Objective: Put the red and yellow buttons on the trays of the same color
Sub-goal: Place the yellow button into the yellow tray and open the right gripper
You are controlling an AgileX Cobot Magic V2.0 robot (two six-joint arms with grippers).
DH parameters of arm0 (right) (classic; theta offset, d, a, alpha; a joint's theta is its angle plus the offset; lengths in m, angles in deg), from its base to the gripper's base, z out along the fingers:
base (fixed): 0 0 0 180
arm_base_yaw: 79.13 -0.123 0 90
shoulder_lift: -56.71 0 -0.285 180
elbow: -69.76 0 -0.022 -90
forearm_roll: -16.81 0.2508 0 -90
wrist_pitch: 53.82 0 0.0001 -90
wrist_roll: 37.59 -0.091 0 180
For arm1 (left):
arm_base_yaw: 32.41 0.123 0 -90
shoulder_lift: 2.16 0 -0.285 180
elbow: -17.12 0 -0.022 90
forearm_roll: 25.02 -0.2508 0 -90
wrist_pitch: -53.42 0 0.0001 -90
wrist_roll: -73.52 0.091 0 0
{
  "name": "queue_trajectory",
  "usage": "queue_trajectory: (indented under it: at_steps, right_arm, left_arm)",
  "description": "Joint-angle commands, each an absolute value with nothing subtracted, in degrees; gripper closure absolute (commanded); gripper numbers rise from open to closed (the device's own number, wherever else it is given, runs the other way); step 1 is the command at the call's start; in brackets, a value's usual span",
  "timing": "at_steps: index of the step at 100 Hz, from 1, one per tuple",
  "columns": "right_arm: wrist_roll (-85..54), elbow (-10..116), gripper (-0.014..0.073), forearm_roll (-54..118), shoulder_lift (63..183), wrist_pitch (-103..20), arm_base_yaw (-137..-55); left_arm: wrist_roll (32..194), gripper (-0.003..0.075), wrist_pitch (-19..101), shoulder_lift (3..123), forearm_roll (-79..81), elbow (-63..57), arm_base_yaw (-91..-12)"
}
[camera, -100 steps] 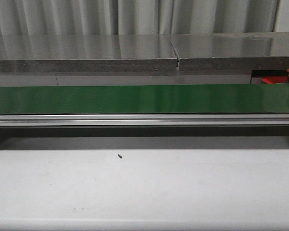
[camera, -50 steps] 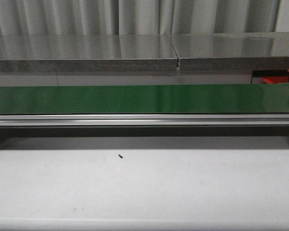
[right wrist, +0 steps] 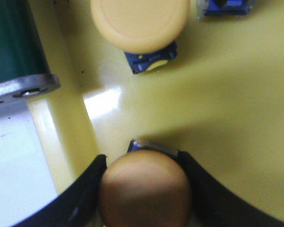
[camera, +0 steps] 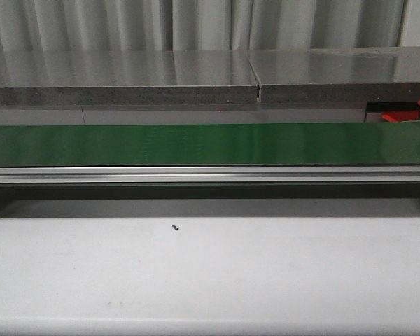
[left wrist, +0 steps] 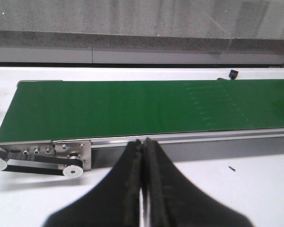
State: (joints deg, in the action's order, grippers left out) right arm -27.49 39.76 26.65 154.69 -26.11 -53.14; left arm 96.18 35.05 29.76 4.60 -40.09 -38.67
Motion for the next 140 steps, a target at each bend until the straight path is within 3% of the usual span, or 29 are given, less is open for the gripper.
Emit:
queue_trajectory:
  at_steps: [1,8,18,51,105,112,119,140]
  right_arm:
    - [-27.41,41.48,0.0155,26.78,153.47,-25.60,-52.71]
    - [-27.41,42.46,0.0032,26.78,153.41,-24.17,-52.71]
    - [-27.41,43.66,-0.0031,26.85,152.94,-22.53,-52.76]
    - [-27.41,44.21,-0.0030,26.97,143.80,-23.47,-56.58]
    - [-21.93,43.04,-0.0027,26.79,122.47,-23.06,-75.55]
    - [-21.92,41.86,0.0020,26.79,121.02,-23.06,-76.12]
    - [-21.92,40.70,0.0130,26.79,119.57,-23.06,-76.12]
    - [-21.92,39.38,0.0629,26.84,117.56,-22.23,-76.12]
  left_arm:
    - [96.15,0.0739,38.89,29.94,5.51,-38.44,-39.06]
    - [96.15,0.0739,38.89,29.94,5.51,-38.44,-39.06]
    - [96.15,0.0739,38.89,29.94,5.51,-38.44,-39.06]
    - [96.15,0.0739,38.89,29.94,5.51,-38.44,-39.06]
    - [96.15,0.0739,38.89,29.94,5.51,-38.44,-39.06]
    - [96.15,0.0739,38.89,29.94,5.51,-38.44,-39.06]
    - [96.15,0.0739,38.89,29.94,5.51,-38.44,-39.06]
    - [96.15,0.0739,39.75,29.94,10.28,-38.44,-39.06]
